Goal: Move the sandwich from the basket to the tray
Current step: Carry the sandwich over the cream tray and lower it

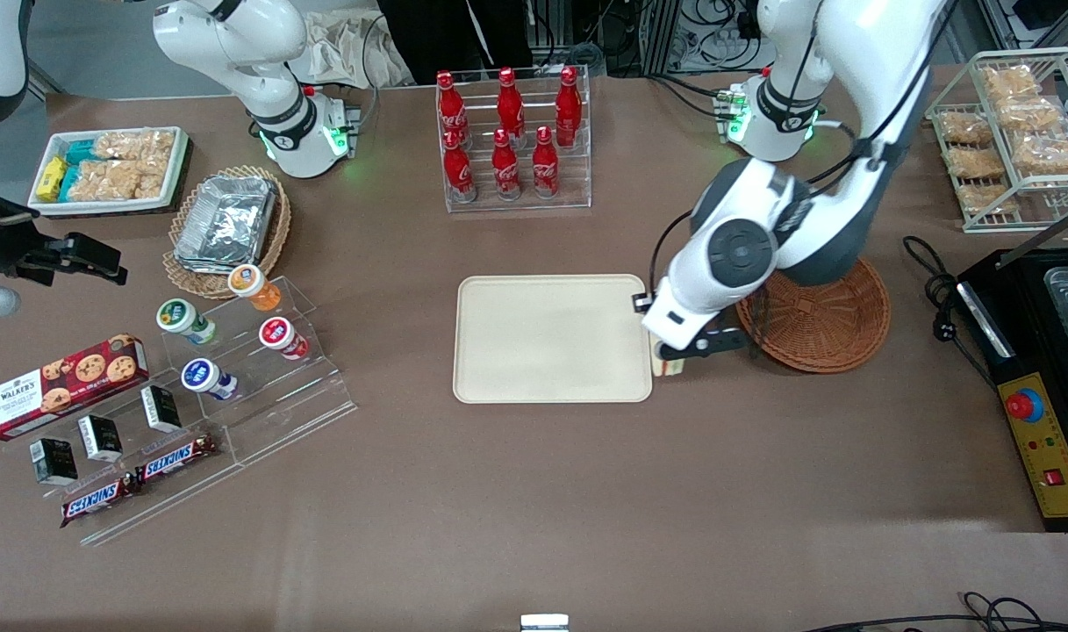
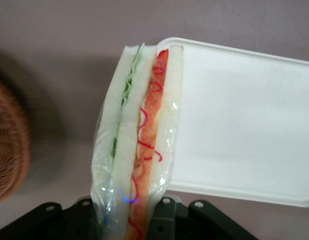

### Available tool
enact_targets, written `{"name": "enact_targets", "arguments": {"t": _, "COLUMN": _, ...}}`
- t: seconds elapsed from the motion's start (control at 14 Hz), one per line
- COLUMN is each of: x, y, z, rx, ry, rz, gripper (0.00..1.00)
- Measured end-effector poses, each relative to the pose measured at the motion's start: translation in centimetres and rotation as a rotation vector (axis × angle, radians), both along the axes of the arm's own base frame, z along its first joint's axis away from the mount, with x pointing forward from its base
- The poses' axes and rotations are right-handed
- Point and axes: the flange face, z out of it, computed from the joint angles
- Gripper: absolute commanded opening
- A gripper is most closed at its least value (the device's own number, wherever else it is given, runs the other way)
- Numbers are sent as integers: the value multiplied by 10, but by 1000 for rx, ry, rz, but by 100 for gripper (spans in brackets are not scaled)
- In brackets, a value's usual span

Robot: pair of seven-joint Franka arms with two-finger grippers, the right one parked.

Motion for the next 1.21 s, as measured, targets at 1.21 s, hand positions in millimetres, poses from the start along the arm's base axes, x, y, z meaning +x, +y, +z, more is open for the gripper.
{"name": "enact_targets", "arguments": {"t": 1.21, "x": -23, "y": -44, "z": -116, "rx": 67, "ry": 34, "rz": -133, "gripper": 54}}
